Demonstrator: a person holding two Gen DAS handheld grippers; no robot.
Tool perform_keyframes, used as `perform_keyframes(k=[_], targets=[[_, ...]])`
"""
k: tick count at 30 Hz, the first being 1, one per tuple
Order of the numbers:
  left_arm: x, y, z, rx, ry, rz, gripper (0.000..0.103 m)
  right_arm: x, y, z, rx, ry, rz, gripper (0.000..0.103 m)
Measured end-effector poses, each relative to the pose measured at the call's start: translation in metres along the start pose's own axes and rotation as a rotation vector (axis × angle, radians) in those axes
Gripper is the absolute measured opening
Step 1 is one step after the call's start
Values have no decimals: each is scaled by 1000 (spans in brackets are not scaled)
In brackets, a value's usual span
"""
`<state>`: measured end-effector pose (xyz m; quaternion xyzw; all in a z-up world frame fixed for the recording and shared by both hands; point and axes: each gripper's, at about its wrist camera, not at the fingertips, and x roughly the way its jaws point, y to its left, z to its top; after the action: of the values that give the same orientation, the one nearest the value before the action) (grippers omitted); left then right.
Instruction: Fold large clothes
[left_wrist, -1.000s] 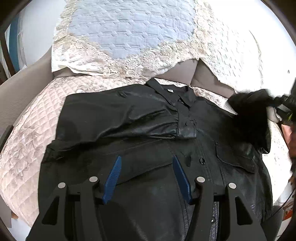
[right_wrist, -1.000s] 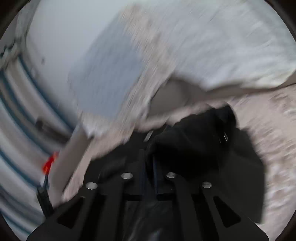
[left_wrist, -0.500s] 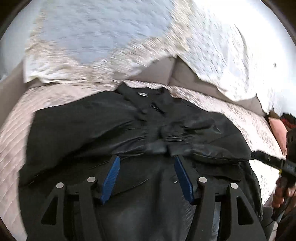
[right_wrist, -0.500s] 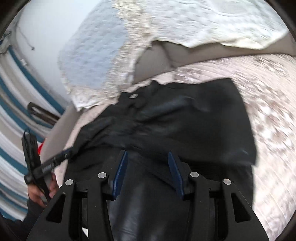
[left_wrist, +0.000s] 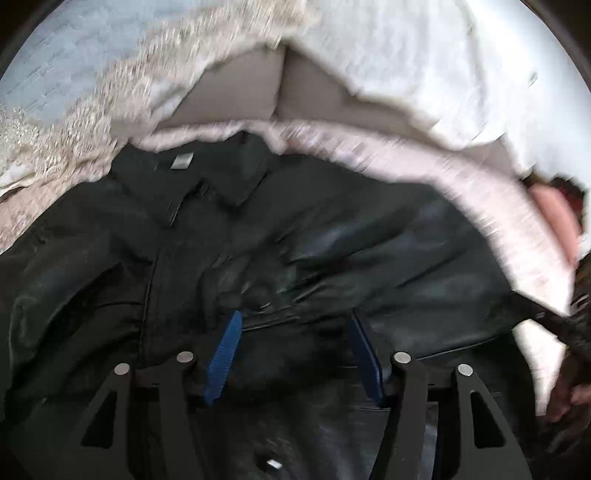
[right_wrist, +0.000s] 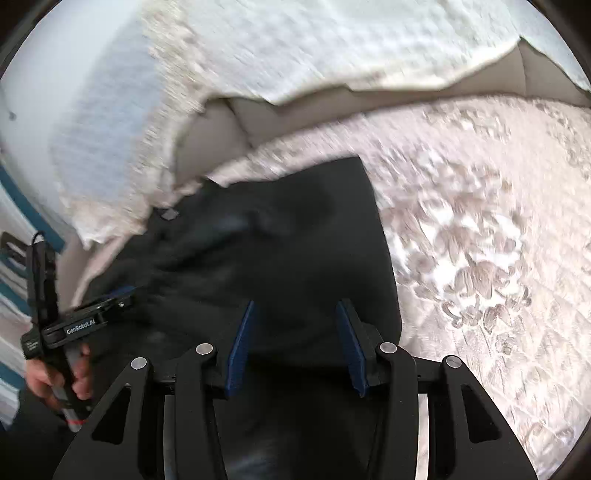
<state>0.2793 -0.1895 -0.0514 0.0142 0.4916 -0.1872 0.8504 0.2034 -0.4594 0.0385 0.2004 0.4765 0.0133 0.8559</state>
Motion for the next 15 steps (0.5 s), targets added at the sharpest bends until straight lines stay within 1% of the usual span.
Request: perform_keyframes(k=[1,2,4,5,7,8,10,11,13,15], targets=[[6,3,-1,-3,10,-1,56,10,-6,-1,14,36,-5,36],[5,5,-1,0,1,-5,55,13,-9,-3,19,53,-12,30],[-5,1,-1,17,-6,9,54,6,-9,-2,3,40,-13,30],[-11,1,-2,20,-10,2,54,2,-8,-1,-4,37,-11,30],[-25,-2,0,26,-39,-43,54,-8,-4,4,-25,17,-15,30],[-31,-4,4,35,-63,-41,54,-12,-2,7,-42,2,-18,30],[-36,-3,13,44,-111,11,54,-11,1,16,-60,-15,-34,30],[-34,0,18,34,-115,48,54,-7,1,21,-55,-11,-41,30],[-25,14,25,-9,-92,89,54,4,-6,24,-48,8,-64,30],[-23,30,22,-43,-52,133,54,20,-15,23,-42,70,-129,30]])
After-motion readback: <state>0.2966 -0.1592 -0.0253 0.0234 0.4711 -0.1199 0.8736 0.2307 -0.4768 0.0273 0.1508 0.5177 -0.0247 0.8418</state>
